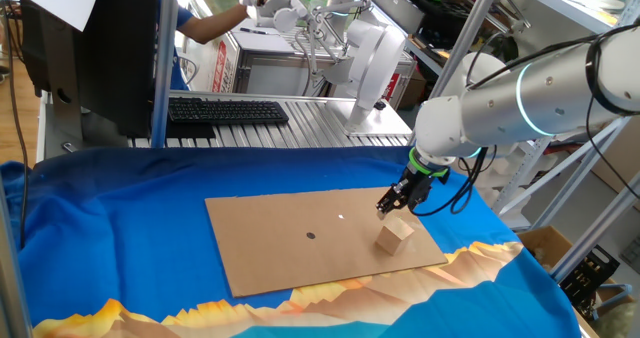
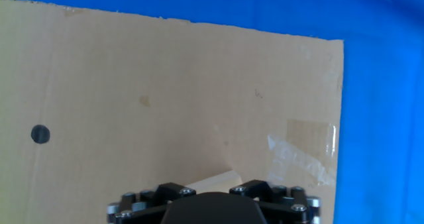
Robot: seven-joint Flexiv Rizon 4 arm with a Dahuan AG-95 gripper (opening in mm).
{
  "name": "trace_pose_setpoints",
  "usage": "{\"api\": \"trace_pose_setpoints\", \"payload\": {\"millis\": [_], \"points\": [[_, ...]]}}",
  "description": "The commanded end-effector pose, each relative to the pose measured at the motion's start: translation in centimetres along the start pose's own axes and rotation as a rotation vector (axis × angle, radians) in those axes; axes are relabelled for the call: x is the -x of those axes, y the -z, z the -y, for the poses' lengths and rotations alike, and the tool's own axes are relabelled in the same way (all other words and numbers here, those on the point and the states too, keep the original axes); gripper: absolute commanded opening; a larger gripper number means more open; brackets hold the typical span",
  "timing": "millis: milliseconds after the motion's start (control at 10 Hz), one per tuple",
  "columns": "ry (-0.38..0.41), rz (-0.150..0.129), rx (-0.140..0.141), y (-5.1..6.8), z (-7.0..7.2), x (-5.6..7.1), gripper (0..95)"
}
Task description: Hold a small block with the gripper and sweep it from left to right on the table
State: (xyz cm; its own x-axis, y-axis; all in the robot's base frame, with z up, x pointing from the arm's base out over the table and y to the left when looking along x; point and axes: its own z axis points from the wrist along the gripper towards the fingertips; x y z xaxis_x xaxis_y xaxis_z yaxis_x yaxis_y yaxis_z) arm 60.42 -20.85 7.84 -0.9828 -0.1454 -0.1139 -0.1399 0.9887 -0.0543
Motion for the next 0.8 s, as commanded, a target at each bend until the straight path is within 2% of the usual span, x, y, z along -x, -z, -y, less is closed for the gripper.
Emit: {"api": "trace_pose_setpoints", "payload": {"millis": [100, 500, 800], "points": [[-0.007, 0.008, 0.001, -0.5, 0.0, -0.2, 95.0], [-0.005, 0.01, 0.006, -1.8, 0.2, -0.6, 95.0], [-0.008, 0.008, 0.006, -2.2, 0.1, -0.6, 95.0]]}}
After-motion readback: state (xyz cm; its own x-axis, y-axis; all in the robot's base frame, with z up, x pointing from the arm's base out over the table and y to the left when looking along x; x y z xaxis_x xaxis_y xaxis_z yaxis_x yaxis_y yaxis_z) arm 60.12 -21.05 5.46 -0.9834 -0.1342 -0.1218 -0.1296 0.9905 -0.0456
